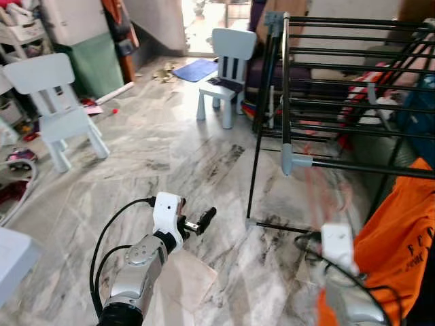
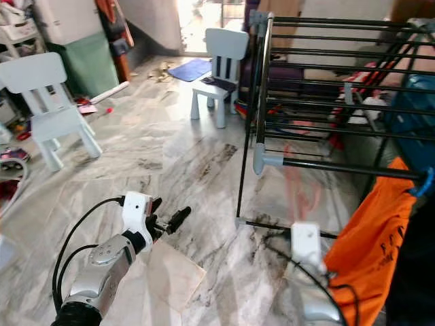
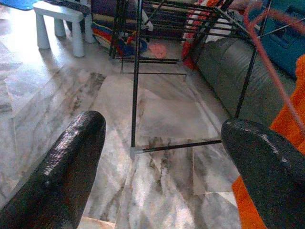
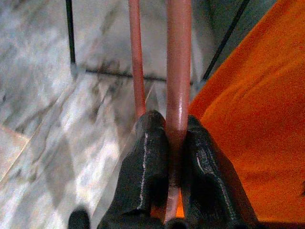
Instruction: Hang hanger
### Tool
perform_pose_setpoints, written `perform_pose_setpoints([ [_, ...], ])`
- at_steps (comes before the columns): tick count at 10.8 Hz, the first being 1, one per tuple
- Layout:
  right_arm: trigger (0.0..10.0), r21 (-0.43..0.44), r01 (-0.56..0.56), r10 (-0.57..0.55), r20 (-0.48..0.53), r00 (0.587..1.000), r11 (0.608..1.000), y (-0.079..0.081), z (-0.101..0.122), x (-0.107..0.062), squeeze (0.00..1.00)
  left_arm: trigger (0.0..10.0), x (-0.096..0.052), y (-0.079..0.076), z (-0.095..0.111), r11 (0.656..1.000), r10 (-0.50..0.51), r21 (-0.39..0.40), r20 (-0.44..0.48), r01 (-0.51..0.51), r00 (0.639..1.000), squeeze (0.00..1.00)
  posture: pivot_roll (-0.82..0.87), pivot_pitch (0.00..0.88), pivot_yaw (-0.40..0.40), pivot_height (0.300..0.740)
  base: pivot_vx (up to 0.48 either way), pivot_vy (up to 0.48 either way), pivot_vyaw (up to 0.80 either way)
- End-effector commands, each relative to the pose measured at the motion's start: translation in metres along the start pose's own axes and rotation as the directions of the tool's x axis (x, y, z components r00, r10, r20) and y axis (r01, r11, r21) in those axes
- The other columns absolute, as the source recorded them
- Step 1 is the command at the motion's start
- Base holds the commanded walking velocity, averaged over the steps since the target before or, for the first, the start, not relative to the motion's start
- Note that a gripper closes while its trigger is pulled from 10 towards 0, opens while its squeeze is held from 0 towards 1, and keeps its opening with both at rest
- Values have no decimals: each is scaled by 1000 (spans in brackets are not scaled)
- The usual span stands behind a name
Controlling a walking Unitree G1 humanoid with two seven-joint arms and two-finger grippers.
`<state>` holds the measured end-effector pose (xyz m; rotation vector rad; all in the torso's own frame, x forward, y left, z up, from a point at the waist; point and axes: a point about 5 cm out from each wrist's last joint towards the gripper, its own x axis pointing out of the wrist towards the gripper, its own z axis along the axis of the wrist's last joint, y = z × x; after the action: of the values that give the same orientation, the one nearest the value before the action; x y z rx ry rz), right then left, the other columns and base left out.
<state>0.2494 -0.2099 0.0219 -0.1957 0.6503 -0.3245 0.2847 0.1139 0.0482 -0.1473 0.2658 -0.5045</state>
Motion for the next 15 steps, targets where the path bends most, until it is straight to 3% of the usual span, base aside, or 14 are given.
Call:
perform_pose_setpoints([
  [1, 10000, -17, 15, -14, 65, 998, 1000, -2, 13, -2, 0, 10000, 0, -2, 1, 1000, -14, 11, -3, 14, 1000, 0, -65, 24, 33, 740, 0, 0, 0],
  [5, 10000, -40, -16, 22, 138, 990, 999, 1, 43, 3, 0, 10000, 0, -5, 0, 1000, -26, 10, -10, 26, 1000, 0, -62, 23, 35, 740, 0, 0, 0],
  [8, 10000, -5, -94, 94, 143, 985, 996, 21, 64, 5, 0, 10000, -1, -4, -1, 1000, -24, 11, -15, 24, 1000, 0, -52, 23, 29, 740, 0, 0, 0],
  [10, 10000, 0, -104, 102, 179, 978, 995, 23, 79, 4, 0, 10000, -1, -6, -2, 1000, -29, 9, -14, 30, 999, 0, -53, 23, 28, 740, 0, 0, 0],
  [11, 10000, -20, -98, 100, 189, 977, 995, 22, 77, 4, 0, 10000, -2, -6, -2, 999, -31, 10, -16, 31, 999, 0, -53, 23, 28, 740, 0, 0, 0],
  [15, 10000, -61, -54, 60, 97, 993, 997, 6, 26, -5, 0, 10000, -1, -6, -3, 999, -34, 14, -24, 34, 999, 0, -71, 25, 41, 740, 0, 0, 0],
])
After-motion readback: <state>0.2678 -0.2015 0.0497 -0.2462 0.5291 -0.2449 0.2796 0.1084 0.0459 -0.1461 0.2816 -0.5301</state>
